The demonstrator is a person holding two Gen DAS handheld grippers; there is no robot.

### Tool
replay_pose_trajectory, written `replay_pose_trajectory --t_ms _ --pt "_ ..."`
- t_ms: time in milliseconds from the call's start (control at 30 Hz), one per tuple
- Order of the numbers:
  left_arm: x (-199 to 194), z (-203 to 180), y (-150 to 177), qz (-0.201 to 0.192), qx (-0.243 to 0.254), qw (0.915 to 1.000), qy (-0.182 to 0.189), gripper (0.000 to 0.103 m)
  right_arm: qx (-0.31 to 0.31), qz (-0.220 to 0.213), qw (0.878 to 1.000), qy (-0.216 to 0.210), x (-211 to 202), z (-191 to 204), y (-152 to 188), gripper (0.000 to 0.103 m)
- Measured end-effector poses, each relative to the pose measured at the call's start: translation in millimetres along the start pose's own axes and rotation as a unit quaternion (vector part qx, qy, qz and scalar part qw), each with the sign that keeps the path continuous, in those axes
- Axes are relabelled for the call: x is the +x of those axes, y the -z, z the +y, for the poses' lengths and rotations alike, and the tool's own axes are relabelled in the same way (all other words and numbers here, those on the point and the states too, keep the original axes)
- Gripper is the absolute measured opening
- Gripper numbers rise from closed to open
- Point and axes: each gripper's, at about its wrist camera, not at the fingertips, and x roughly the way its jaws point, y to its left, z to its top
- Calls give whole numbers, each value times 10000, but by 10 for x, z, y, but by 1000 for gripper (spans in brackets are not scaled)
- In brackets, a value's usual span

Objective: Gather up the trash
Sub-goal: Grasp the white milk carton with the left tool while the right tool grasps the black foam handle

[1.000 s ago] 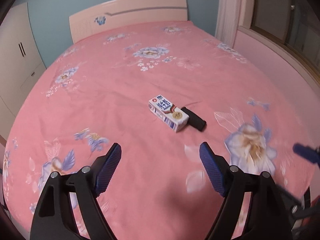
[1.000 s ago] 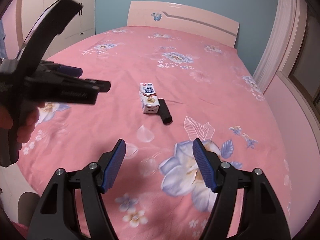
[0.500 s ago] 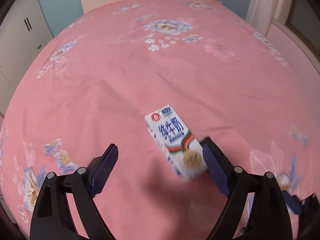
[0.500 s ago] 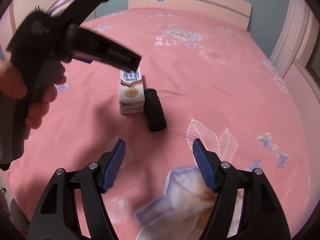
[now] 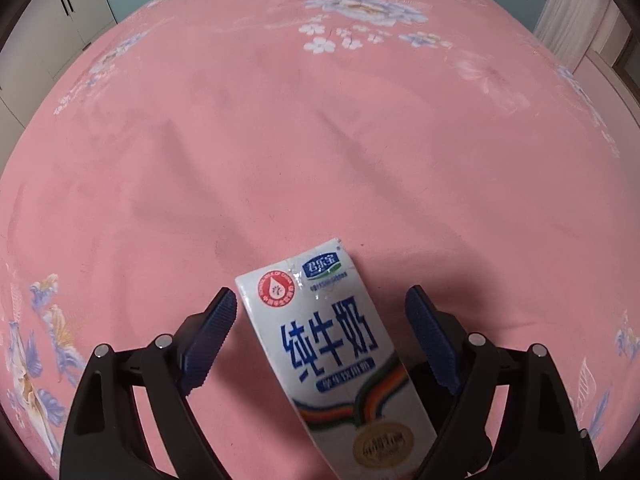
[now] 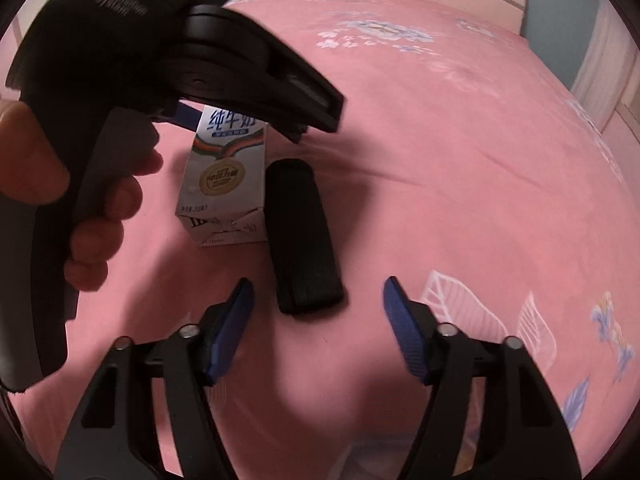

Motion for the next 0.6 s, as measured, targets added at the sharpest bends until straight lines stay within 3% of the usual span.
replay_pose_trajectory --t_ms 167,233,600 --pt "99 88 31 93 29 9999 135 66 -273 87 9994 176 87 123 -53 35" --pt "88 97 48 80 174 9997 162 49 -219 82 9996 128 85 119 -45 34" --pt "-262 499 341 20 693 9975 104 49 -196 -14 9997 158 -356 343 57 32"
